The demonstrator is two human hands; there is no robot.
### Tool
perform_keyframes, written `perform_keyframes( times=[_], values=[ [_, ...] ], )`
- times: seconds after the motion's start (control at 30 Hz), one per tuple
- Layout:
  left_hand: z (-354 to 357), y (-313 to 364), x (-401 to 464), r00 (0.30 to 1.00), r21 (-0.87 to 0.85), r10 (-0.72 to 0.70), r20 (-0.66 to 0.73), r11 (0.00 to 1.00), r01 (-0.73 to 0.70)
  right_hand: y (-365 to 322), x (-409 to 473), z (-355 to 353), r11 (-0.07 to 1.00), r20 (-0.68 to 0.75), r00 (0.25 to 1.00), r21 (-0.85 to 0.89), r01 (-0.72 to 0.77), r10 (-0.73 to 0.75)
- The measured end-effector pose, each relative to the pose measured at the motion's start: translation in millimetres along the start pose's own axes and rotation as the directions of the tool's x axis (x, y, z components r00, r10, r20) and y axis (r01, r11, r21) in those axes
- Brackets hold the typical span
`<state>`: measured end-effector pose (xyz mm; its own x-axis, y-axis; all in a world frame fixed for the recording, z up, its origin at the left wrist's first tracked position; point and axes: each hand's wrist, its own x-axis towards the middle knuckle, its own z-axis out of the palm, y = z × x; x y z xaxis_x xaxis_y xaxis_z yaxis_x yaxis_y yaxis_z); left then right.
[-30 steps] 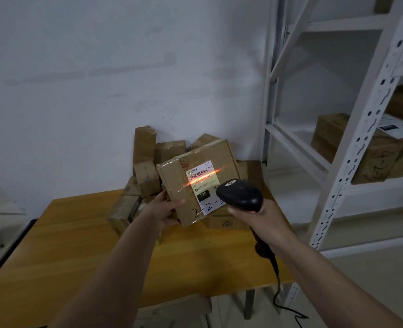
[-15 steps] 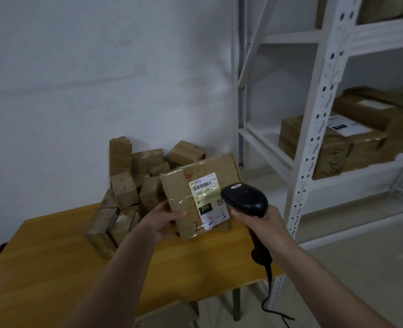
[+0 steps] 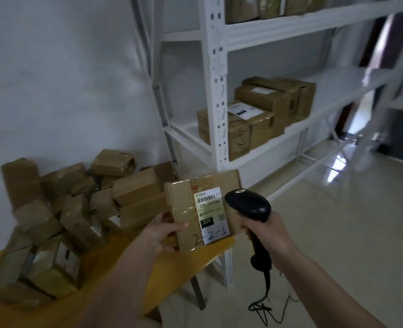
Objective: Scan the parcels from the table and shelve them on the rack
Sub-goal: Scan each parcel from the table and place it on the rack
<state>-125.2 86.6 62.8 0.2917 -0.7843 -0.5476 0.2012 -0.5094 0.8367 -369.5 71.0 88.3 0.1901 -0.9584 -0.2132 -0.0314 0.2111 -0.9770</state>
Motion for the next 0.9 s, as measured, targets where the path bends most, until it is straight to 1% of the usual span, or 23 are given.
perform_keyframes(
  times=[0.13,0.2,0.33,0.5,0.63,0.77,0.9],
  values=[
    [20.9,0.5,0.1,0.995,0.032,0.019,0.094,0.999,-0.022,7.5,-24.8,-18.5,0.998,-0.190,0.982,0.066,-0.011,0.023],
    [26.5,-4.7,-1.8,0.992,0.017,0.003,0.127,1.000,-0.005,12.9,-36.2,-22.6,0.997,-0.242,0.970,0.080,-0.013,0.032],
    [34.3,-16.7,-6.5,0.981,0.102,-0.006,0.196,0.995,-0.015,17.7,-56.8,-28.7,0.994,-0.317,0.948,0.105,-0.002,0.035],
    [48.3,-17.2,-17.5,0.979,0.160,0.044,0.201,0.984,-0.077,10.2,-72.7,-42.1,0.989,-0.375,0.927,0.146,0.034,0.023],
    [69.5,-8.2,-26.6,0.977,0.163,0.076,0.200,0.981,-0.109,4.0,-71.8,-61.7,0.985,-0.409,0.913,0.157,0.076,-0.006],
    [100.6,1.6,-30.0,0.975,0.121,0.116,0.188,0.983,-0.141,-1.4,-63.9,-89.1,0.982,-0.421,0.907,0.166,0.091,-0.012],
    [150.4,14.4,-28.0,0.974,0.053,0.134,0.184,0.988,-0.146,-12.6,-51.4,-132.1,0.978,-0.425,0.905,0.181,0.101,-0.015]
  ],
)
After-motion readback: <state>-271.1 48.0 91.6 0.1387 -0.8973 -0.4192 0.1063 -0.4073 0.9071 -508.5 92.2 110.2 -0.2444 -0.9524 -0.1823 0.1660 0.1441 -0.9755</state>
